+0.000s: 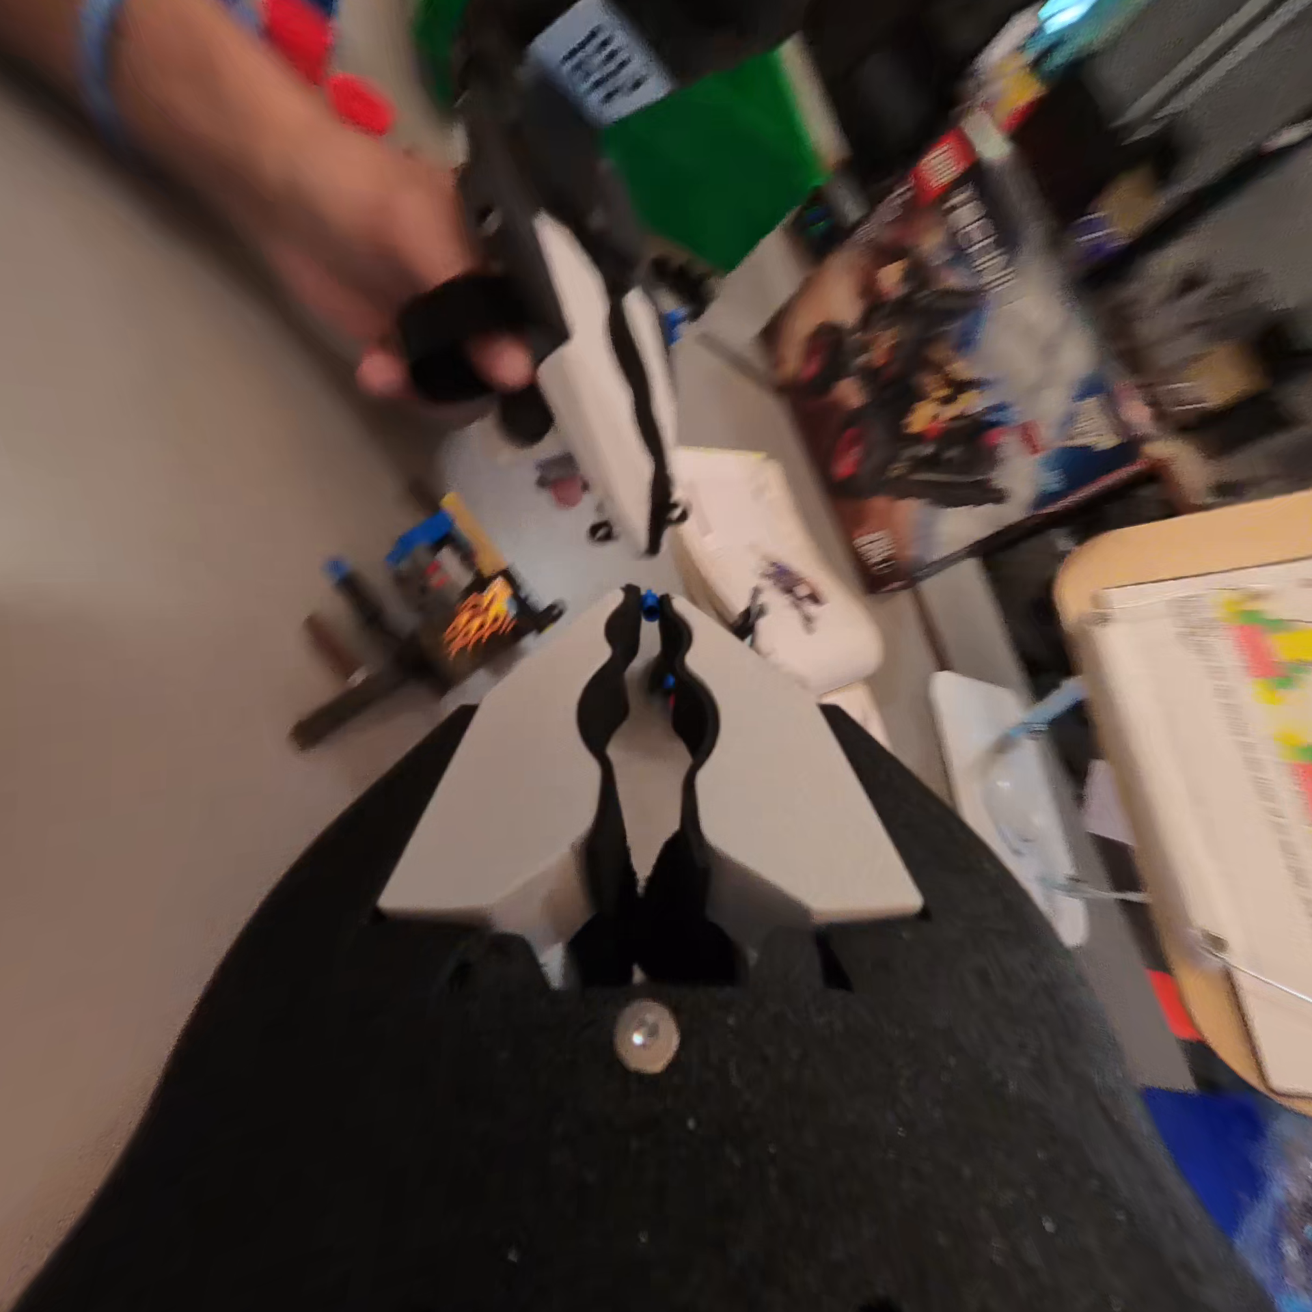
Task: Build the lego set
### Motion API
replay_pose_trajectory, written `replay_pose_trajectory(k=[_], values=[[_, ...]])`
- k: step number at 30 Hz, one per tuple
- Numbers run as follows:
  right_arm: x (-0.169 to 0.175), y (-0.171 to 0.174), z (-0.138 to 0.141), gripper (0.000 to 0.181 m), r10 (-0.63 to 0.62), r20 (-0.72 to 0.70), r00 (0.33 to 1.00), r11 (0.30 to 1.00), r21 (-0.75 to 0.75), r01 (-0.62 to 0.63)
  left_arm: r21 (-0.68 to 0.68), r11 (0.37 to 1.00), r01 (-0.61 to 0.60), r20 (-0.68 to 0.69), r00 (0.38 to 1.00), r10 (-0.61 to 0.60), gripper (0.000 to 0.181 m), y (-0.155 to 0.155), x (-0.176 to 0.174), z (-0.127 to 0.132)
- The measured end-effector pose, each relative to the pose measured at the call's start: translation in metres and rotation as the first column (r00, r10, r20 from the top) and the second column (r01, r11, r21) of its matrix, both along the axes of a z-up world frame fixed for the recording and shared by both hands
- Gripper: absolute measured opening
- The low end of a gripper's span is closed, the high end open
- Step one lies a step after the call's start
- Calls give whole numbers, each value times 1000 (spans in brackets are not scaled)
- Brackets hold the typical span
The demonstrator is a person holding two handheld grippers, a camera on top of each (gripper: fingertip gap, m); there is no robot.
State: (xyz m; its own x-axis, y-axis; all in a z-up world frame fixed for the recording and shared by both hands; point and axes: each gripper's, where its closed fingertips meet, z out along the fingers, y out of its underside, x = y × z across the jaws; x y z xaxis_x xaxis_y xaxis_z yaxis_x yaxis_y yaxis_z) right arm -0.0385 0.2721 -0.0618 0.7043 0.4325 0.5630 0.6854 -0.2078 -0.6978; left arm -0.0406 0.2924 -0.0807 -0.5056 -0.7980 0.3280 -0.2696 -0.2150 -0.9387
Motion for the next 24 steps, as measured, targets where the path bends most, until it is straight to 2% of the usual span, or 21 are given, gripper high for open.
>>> replay_pose_trajectory(k=[1, 4, 7, 14, 16, 19, 21, 24], values=[[-3, 7, 8, 3, -55, -18, 998, 996, 71, 56, 6, 1000, -5, 14, 1000, 5, 1, -1, 0, 1], [-14, 21, 14, 4, -135, -156, 979, 973, 167, 161, 57, 998, -35, 62, 998, 32, 1, -3, -1, 5], [-8, 29, 14, 4, -215, -185, 959, 937, 238, 256, 56, 997, -59, 97, 994, 53, 1, -5, -2, 12], [-10, 32, 19, 4, -239, -300, 923, 919, 238, 315, 28, 990, -142, 116, 984, 137, 1, 2, 0, 20], [-9, 33, 19, 3, -257, -307, 916, 909, 244, 337, 25, 988, -155, 119, 981, 151, 1, 5, -1, 21], [-18, 35, 22, 3, -220, -334, 917, 910, 267, 316, 35, 984, -177, 110, 979, 172, 1, 7, 0, 19], [-17, 37, 21, 3, -238, -308, 921, 907, 269, 324, 38, 985, -169, 117, 980, 164, 1, 4, 0, 20], [-13, 38, 24, 3, -251, -342, 906, 897, 271, 351, 63, 982, -179, 142, 975, 168, 1, 1, -2, 22]])
